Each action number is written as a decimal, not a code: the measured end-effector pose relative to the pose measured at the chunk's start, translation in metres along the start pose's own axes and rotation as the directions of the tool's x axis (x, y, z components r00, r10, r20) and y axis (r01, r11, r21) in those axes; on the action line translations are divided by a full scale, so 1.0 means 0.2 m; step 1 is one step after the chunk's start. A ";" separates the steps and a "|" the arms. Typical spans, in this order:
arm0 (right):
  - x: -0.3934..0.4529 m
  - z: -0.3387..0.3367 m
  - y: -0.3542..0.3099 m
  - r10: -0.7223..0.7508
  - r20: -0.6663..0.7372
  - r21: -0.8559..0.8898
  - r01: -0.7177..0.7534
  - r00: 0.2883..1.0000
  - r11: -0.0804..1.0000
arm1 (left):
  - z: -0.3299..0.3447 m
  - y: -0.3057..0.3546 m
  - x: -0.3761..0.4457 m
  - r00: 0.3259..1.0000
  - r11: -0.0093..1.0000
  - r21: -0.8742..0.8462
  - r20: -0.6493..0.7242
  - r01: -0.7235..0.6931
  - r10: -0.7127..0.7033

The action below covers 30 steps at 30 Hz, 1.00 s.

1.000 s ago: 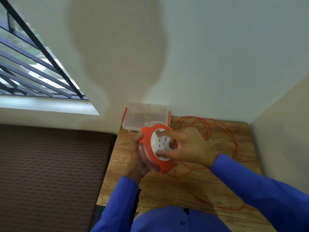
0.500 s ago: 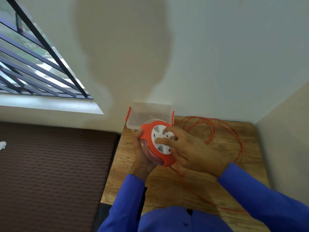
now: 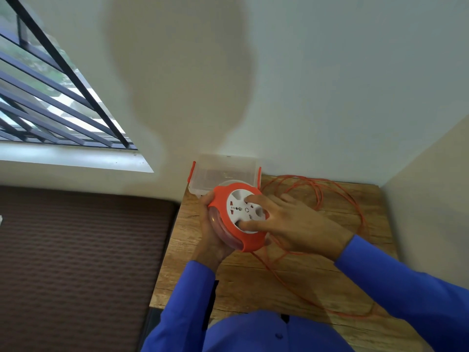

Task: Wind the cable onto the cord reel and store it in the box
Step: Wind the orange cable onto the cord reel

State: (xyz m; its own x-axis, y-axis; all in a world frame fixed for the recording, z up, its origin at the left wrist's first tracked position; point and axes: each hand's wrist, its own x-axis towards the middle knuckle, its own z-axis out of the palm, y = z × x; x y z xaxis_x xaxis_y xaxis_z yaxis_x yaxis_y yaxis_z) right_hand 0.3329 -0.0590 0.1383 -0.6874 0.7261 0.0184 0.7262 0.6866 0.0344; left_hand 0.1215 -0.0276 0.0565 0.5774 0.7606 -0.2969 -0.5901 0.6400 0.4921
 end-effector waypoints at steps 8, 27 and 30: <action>0.08 0.02 0.07 -0.062 -0.124 -0.003 0.062 0.990 0.998 | 0.03 -0.01 -0.02 0.991 0.996 0.007 0.091 0.094 -0.094; 0.03 0.00 -0.06 0.158 -0.066 0.255 -0.136 0.985 0.957 | 0.05 0.00 -0.02 0.975 0.970 0.133 -0.072 -0.201 0.212; 0.01 0.01 -0.04 0.082 -0.046 0.093 -0.077 0.996 0.993 | 0.04 -0.01 -0.02 0.980 0.979 0.122 -0.087 -0.166 0.177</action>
State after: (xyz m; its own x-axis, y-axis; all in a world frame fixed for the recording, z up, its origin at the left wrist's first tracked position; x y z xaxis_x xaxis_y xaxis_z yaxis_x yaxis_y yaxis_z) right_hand 0.3266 -0.0631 0.1360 -0.6256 0.7773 0.0669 0.7751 0.6290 -0.0604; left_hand 0.1248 -0.0330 0.0631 0.4124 0.8683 -0.2757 -0.6045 0.4872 0.6302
